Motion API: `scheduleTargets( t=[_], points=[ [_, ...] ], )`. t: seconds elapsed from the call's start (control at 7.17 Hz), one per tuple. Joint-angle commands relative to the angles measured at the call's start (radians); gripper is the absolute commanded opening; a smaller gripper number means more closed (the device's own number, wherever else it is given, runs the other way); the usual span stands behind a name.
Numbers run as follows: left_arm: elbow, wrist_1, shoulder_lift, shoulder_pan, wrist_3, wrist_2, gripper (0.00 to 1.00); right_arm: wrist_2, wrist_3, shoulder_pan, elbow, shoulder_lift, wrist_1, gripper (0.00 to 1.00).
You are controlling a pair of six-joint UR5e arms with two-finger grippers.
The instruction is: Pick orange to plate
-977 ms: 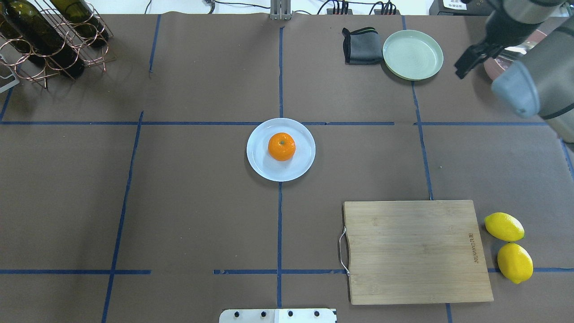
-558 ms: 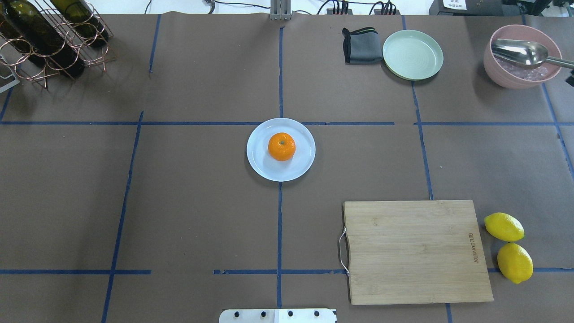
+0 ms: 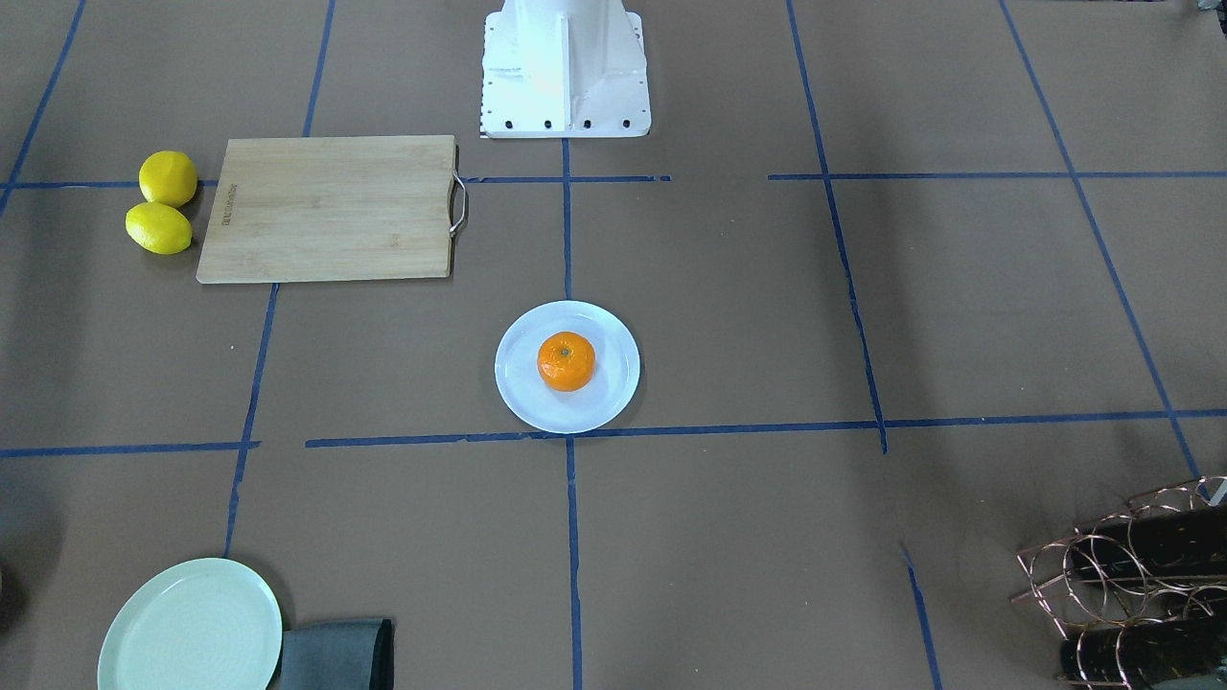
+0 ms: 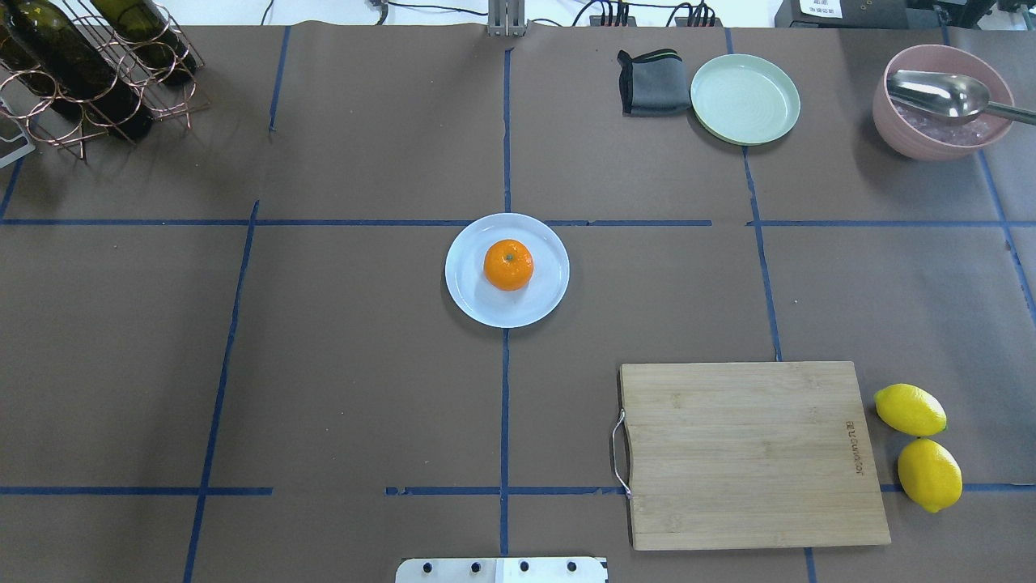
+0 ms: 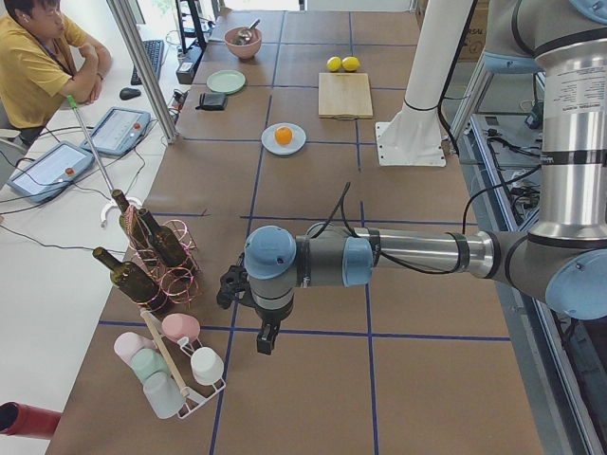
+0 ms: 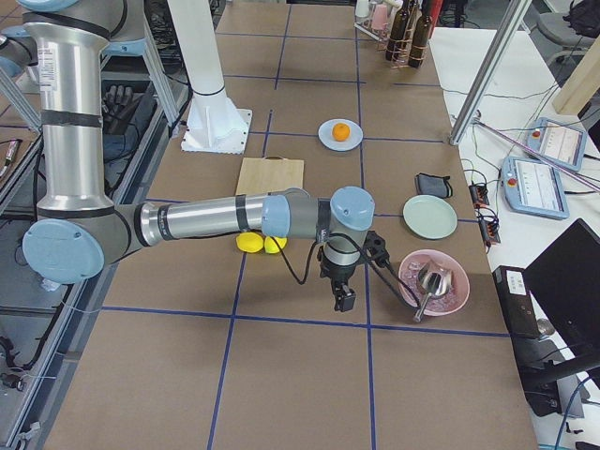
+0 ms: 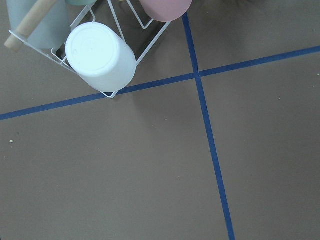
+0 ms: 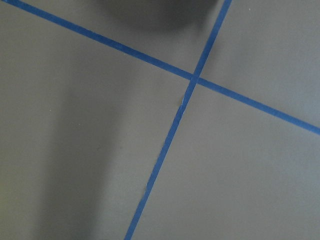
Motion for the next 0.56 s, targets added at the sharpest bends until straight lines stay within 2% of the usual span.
scheduleTargets(
  t=[0.0, 0.42],
  points=[
    [-0.018, 0.001, 0.000, 0.000, 0.000, -0.013, 1.00, 0.045, 0.065, 0.016, -0.007, -0.037, 0.029, 1.00],
    [-0.018, 0.000, 0.000, 0.000, 0.000, -0.013, 1.00, 0.048, 0.065, 0.016, -0.008, -0.037, 0.035, 1.00]
  ],
)
